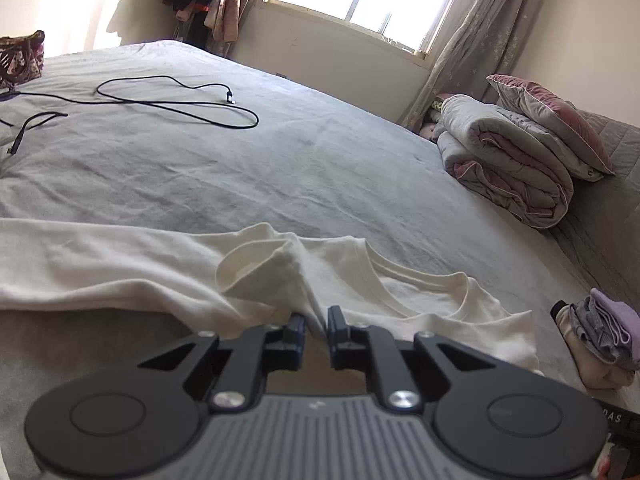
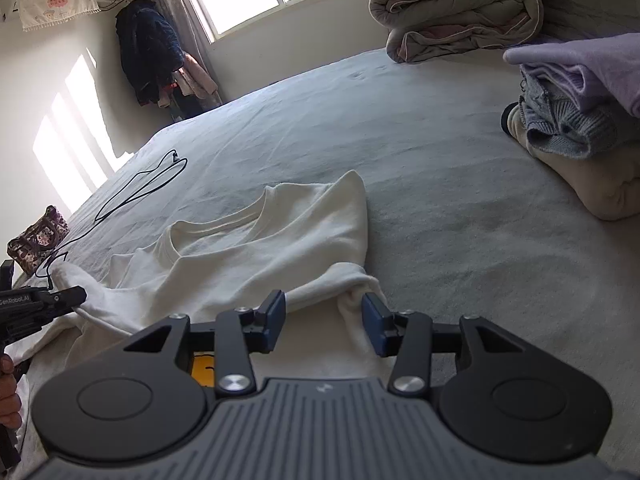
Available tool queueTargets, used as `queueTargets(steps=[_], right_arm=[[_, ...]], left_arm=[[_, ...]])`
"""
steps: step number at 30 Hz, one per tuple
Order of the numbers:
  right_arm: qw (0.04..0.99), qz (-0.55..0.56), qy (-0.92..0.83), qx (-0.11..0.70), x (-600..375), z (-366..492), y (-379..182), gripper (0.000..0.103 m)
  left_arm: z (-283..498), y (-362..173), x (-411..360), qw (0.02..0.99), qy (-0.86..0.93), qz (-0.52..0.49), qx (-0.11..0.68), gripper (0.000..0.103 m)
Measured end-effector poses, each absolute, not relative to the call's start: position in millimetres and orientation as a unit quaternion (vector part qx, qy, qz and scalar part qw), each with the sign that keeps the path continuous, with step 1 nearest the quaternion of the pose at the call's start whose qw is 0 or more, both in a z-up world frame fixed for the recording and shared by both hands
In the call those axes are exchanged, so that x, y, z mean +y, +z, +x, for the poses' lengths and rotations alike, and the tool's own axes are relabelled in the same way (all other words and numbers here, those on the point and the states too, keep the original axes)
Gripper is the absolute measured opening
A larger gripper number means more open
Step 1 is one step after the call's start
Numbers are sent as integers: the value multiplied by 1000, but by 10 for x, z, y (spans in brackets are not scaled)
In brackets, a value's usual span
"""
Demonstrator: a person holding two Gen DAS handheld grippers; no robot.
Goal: Fold clothes
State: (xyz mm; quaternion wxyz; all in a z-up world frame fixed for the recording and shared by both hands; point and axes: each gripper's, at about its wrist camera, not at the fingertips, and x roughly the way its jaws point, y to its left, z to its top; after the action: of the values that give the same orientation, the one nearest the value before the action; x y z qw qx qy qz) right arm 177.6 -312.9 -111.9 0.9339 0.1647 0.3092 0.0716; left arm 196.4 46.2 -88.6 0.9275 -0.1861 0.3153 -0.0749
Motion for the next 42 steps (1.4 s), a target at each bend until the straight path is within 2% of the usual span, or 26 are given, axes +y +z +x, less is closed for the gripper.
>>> queueTargets(steps=[4, 7, 13, 22, 27, 28, 29, 31, 35, 39, 42], right_arm=[[934, 154, 71, 315, -3120, 1815, -1093, 48], [936, 143, 70, 313, -3118, 1835, -1064, 50], [936, 144, 68, 313, -3142, 1942, -1017, 52], [935, 142, 74, 316, -3145, 2005, -954, 52], [930, 136, 79, 333, -3099, 2044, -932, 52], [929, 131, 78, 338, -3080, 2058, -921, 52], [928, 127, 76, 341, -3063, 2071, -914, 52], [928, 117, 72, 348, -3032, 2105, -905, 55], [927, 103, 63, 354, -2985, 2142, -846, 55], [928, 101, 58, 354, -2967, 2125, -785, 60], [927, 97, 51, 359, -2962, 2130, -786, 60]], left_arm=[[1945, -941, 736, 911, -107, -241, 318, 50], [1976, -987, 898, 890, -128, -290, 329, 55], [2097, -1022, 1033, 869, -122, -344, 334, 55], [2186, -823, 1059, 903, -87, -274, 320, 55], [2403, -773, 920, 910, -6, -142, 390, 55], [2460, -773, 893, 907, -1, -127, 402, 59], [2522, -782, 885, 902, 1, -122, 414, 70], [2649, -806, 888, 892, 1, -120, 436, 83], [2833, -846, 933, 875, -11, -143, 463, 83], [2707, -785, 916, 882, -41, -143, 447, 83], [2628, -800, 988, 884, -52, -158, 436, 76]])
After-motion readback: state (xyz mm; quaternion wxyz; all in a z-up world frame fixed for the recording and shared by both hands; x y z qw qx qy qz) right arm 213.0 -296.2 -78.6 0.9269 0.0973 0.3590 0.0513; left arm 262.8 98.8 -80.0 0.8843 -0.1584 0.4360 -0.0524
